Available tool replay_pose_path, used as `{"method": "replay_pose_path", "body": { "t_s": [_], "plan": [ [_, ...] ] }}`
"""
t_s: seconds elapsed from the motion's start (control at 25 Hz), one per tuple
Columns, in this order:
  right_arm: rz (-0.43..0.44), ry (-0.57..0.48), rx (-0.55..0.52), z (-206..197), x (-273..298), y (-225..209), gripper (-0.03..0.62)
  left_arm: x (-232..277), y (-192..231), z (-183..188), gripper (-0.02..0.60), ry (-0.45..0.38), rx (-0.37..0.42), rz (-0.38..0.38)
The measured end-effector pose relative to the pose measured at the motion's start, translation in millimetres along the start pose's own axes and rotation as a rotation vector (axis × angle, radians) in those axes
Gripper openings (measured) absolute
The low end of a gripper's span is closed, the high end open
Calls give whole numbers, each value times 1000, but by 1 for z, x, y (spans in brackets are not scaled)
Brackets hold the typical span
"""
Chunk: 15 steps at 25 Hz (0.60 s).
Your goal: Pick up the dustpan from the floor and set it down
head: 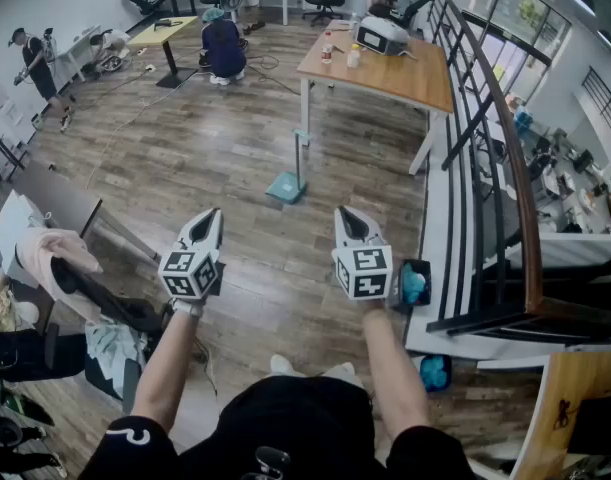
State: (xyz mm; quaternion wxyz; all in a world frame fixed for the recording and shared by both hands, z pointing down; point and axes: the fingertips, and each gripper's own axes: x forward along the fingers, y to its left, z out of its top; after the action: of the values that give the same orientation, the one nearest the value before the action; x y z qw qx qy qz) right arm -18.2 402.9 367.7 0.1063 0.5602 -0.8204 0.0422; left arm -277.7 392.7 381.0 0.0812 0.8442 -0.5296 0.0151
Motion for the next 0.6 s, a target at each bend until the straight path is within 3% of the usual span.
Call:
{"method": "replay_pose_path", "body": {
  "t_s": [0.6],
  "plan": [
    [-26,-15,1,-5,29,28,-5,-2,40,-11,-2,14,2,-22]
  ]
}}
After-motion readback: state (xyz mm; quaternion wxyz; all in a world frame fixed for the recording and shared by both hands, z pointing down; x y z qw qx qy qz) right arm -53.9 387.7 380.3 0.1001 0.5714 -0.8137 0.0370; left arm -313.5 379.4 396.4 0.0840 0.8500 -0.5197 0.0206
